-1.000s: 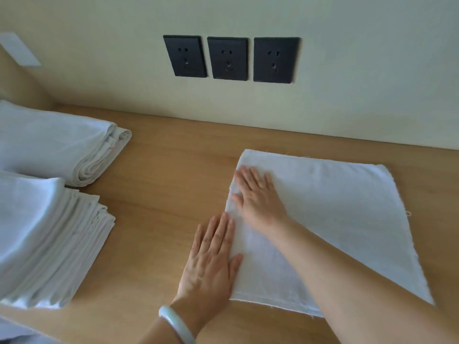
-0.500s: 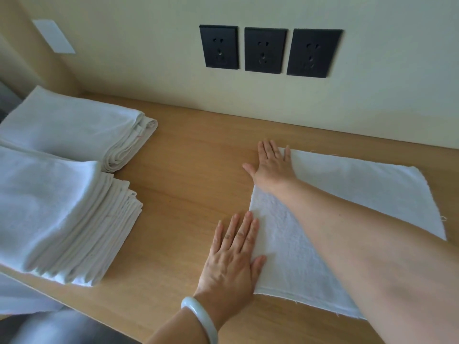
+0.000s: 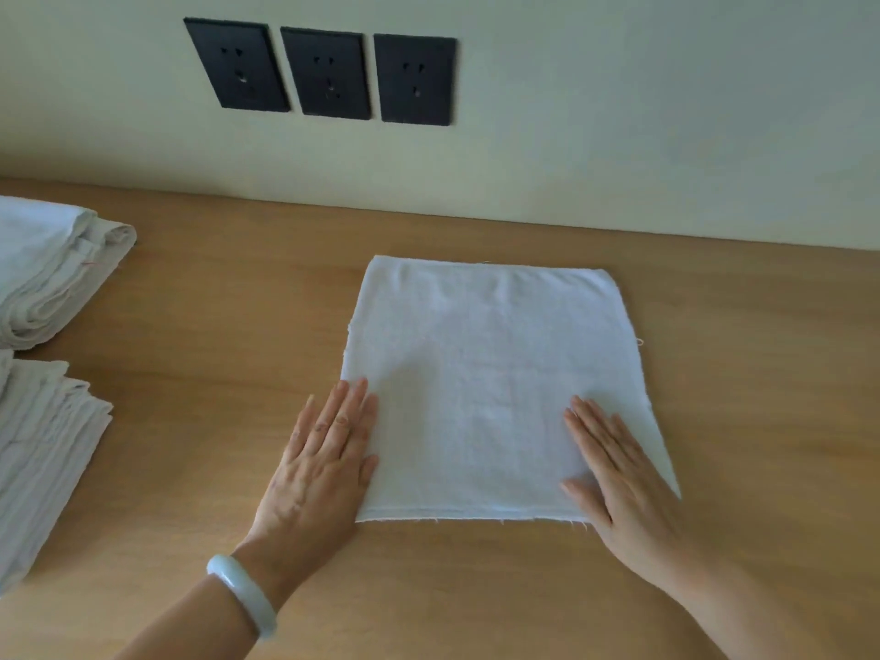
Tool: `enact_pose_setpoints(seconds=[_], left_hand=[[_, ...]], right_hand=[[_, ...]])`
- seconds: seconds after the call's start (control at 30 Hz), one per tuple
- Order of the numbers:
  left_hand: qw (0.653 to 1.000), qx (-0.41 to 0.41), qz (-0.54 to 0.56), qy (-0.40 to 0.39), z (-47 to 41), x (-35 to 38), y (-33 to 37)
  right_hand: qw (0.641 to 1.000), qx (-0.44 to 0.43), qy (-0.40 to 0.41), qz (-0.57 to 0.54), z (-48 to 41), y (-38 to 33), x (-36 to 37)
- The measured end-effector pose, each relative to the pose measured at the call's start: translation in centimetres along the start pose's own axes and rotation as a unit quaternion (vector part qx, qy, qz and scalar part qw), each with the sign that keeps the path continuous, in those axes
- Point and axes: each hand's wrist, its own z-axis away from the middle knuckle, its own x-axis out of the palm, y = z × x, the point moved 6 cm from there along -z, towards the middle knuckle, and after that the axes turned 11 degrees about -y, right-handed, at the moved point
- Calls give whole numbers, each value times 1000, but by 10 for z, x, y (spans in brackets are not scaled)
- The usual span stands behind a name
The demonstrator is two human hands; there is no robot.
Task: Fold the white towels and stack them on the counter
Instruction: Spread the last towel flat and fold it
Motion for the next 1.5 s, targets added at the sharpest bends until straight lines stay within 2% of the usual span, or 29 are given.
enact_pose_setpoints(seconds=[0.07, 0.13, 0.2, 0.27, 0.4, 0.6, 0.73, 0.83, 0.93, 1.0, 1.03, 1.07, 1.1, 1.17, 1.23, 1.3, 1.37, 1.4, 1.5], left_hand=[[995, 88, -30, 18, 1, -7, 19], [989, 145, -40, -13, 6, -5, 31], [985, 148, -51, -67, 10, -1, 31], [983, 149, -65, -89, 11, -3, 28], [971, 212, -85, -66, 14, -7, 33], [972, 208, -97, -56, 9, -14, 41], [979, 193, -37, -46, 0, -14, 30], [977, 161, 130, -43, -1, -19, 10], [950, 134, 262, -104, 4, -29, -5], [937, 109, 249, -219, 6, -35, -6], [928, 87, 219, -289, 9, -33, -9], [912, 74, 207, -347, 13, -32, -13], [893, 60, 232, -382, 14, -31, -18], [854, 30, 374, -361, 3, -38, -26], [796, -25, 514, -319, -13, -45, -33], [742, -106, 603, -272, -31, -42, -38], [714, -171, 643, -218, -46, -36, -36], [707, -195, 652, -190, -52, -33, -36], [695, -257, 654, -152, -58, -20, -38]], right_hand=[[999, -20, 0, -28, 25, 8, -7], [999, 1, 14, -39, 43, 22, -13], [999, 18, 24, -20, 57, 35, -16], [1000, 11, 19, 21, 67, 43, -16], [994, 7, 43, 99, 75, 46, -15], [995, 20, 75, 67, 63, 44, -21], [994, 53, 86, 36, 54, 43, -21], [993, 71, 92, 30, 49, 42, -25], [996, 78, 50, -14, 58, 52, -32], [986, 117, -85, -88, 66, 61, -37], [967, 139, -169, -133, 70, 62, -39], [945, 150, -225, -184, 73, 60, -45], [926, 155, -244, -242, 72, 57, -54], [893, 156, -219, -361, 57, 54, -77], [858, 157, -142, -468, 35, 59, -93], [810, 190, -69, -550, 12, 69, -89], [777, 237, -18, -583, -6, 79, -71], [780, 252, -5, -572, -12, 80, -62], [826, 271, 22, -493, -20, 81, -54]])
